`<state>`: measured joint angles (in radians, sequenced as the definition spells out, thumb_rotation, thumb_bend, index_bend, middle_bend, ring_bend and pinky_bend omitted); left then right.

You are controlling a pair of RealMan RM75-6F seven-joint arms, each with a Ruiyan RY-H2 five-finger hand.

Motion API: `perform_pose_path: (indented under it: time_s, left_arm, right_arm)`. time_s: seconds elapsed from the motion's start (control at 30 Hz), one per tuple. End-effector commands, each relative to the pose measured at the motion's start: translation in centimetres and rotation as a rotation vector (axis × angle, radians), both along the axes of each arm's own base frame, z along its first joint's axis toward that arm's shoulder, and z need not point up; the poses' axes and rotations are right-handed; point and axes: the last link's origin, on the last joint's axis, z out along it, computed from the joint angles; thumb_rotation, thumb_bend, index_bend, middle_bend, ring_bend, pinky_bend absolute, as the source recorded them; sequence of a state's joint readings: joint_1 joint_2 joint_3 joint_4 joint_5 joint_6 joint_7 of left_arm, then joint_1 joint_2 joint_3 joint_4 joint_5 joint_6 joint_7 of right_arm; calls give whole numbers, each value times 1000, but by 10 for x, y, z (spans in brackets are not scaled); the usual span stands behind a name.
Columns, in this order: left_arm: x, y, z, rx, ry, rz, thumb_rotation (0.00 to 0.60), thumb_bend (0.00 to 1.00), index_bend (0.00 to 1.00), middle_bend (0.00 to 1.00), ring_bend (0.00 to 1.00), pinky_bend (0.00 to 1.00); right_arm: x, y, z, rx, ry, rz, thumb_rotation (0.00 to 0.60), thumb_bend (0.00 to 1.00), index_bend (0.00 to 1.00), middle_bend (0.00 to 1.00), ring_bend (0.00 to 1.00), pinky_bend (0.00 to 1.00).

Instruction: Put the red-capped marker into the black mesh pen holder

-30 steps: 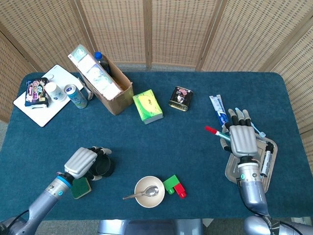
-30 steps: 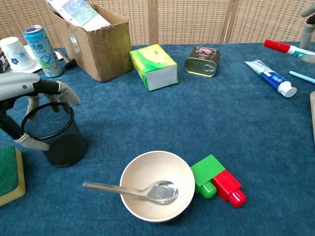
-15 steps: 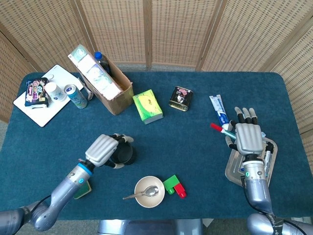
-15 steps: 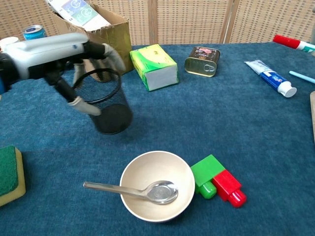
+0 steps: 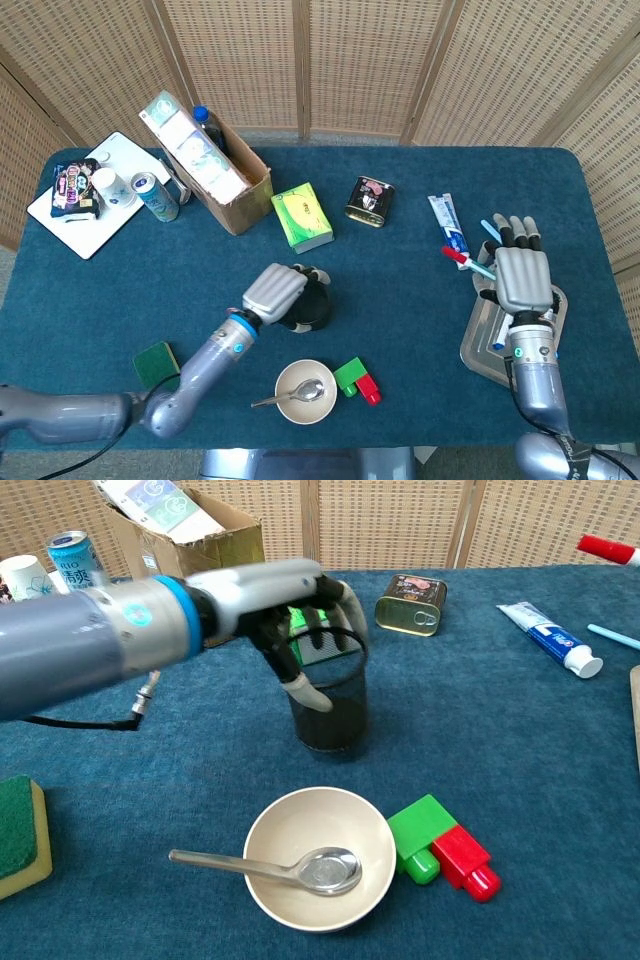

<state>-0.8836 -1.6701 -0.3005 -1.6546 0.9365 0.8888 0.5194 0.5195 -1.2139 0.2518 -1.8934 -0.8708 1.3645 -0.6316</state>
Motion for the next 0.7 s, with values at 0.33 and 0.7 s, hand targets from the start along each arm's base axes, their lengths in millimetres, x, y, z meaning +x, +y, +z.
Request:
perform_pose_path:
  time_s: [0.33,0.7]
  left_arm:
    - [7,-4,-16,-21,-1,24,600,141,160,65,32,396]
    - [-3,-13,33,-19,-26,7,600,123,36,0,0,196]
  right_arm:
    - [-5,1,9,-5,2,-2,600,450,546,26,0,19]
    - [-1,5,7,5,22,6,600,451,545,26,0,19]
